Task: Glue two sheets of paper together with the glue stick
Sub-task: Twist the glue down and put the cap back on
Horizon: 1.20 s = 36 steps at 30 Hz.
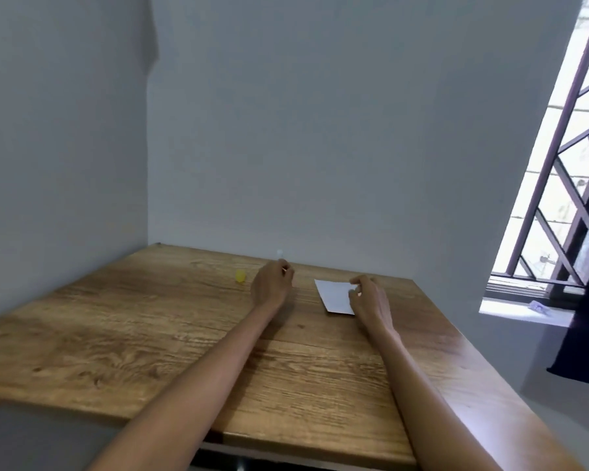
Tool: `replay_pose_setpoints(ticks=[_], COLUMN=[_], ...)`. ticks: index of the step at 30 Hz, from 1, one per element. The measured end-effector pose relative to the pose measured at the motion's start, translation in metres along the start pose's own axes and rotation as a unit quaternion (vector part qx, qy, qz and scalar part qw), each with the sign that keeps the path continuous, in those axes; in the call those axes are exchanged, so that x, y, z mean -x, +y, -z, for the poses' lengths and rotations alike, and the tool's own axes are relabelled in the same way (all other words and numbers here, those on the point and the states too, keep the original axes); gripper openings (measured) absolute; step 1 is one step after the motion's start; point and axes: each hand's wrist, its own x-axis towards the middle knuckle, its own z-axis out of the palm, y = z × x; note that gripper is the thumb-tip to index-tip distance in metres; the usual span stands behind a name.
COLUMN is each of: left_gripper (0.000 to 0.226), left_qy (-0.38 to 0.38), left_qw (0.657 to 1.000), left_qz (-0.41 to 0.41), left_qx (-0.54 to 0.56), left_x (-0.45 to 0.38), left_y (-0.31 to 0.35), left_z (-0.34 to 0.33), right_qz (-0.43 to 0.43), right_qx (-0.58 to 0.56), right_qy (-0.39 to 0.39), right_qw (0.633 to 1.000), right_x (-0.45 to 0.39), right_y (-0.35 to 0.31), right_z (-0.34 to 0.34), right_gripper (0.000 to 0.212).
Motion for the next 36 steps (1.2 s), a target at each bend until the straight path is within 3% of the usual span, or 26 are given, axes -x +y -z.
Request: replay_pose_setpoints(ticks=[4,6,10,12,14,16,21,24,27,36], left_gripper=[0.017,0.017,0.018,0.023,0.025,0.024,0.028,0.035,0.019,0.015], left_qy=[0.067,0.059,0.030,0.016,0.003,-0.013,-0.049,-0.064,-0.097,-0.188], left_qw=[0.998,0.998,0.999,0.999,0.999,0.999,0.994,0.980,0.964,0.893], left_qz=[0.014,0.024,0.032,0.029,0.028,0.024,0.007,0.002,-0.014,0.004], left_qx=[0.018,0.015,0.023,0.032,0.038,0.041,0.100,0.187,0.249,0.409], left_x=[-0.017,-0.024,-0.035,-0.038,-0.039,-0.040,-0.038,-0.036,-0.030,-0.024], left_y=[-0.032,-0.045,-0.061,-0.064,-0.066,-0.071,-0.070,-0.066,-0.063,-0.055], left_z=[0.024,0.026,0.020,0.017,0.016,0.013,0.014,0.019,0.028,0.044], right_qz=[0.025,0.025,-0.003,-0.014,-0.009,-0.020,0.003,0.040,0.071,0.059], right_qx=[-0.041,-0.030,-0.017,-0.021,-0.028,-0.053,-0.129,-0.203,-0.237,-0.300], right_qy=[-0.095,-0.143,-0.166,-0.178,-0.174,-0.166,-0.127,-0.143,-0.178,-0.319], right_qw=[0.994,0.989,0.986,0.984,0.984,0.985,0.983,0.968,0.952,0.897], right_x=[-0.014,-0.022,-0.039,-0.045,-0.047,-0.045,-0.024,-0.011,-0.002,-0.004], right_y=[-0.039,-0.060,-0.085,-0.088,-0.088,-0.085,-0.089,-0.092,-0.093,-0.083], right_z=[-0.043,-0.067,-0.097,-0.103,-0.109,-0.112,-0.106,-0.102,-0.095,-0.087], right_gripper=[0.040,0.050,0.059,0.048,0.019,0.028,0.021,0.023,0.024,0.031])
